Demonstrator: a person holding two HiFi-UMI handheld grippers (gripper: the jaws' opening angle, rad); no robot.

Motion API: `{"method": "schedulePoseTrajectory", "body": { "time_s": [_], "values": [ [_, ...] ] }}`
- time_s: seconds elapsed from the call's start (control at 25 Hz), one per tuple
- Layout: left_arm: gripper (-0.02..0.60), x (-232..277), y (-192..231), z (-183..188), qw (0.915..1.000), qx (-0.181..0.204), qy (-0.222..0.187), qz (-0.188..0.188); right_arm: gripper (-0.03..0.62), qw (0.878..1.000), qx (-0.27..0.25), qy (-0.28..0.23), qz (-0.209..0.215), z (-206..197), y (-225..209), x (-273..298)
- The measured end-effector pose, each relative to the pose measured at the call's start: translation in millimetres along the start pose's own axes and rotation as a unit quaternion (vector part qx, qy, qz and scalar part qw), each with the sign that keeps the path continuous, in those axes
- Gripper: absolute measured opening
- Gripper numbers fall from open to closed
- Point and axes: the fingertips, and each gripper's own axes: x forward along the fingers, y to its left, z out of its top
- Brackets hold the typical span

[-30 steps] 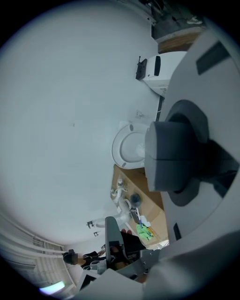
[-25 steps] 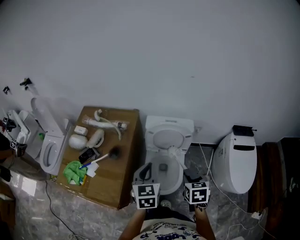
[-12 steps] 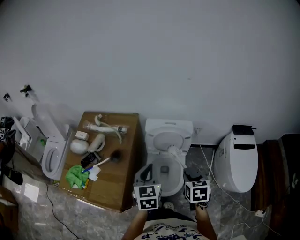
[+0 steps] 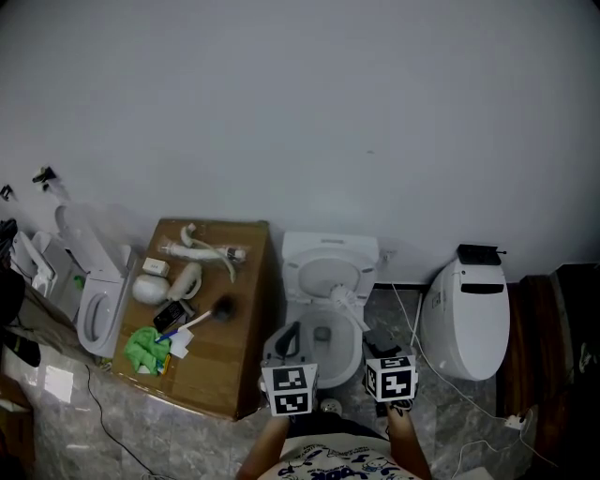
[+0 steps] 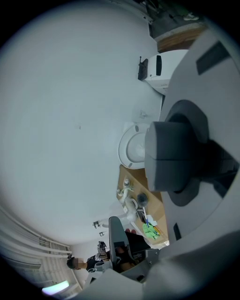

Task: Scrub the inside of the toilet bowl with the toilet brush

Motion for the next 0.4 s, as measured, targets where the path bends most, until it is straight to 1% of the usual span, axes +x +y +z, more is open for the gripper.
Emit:
{"method": "schedulePoseTrajectory", "body": {
  "time_s": [0.4],
  "values": [
    [0.002, 2.5, -2.3, 2.3, 0.9999, 0.01, 0.001, -0.003, 0.164, 1.0, -0.003, 0.0, -0.006, 2.4, -5.7, -1.6]
  ]
}}
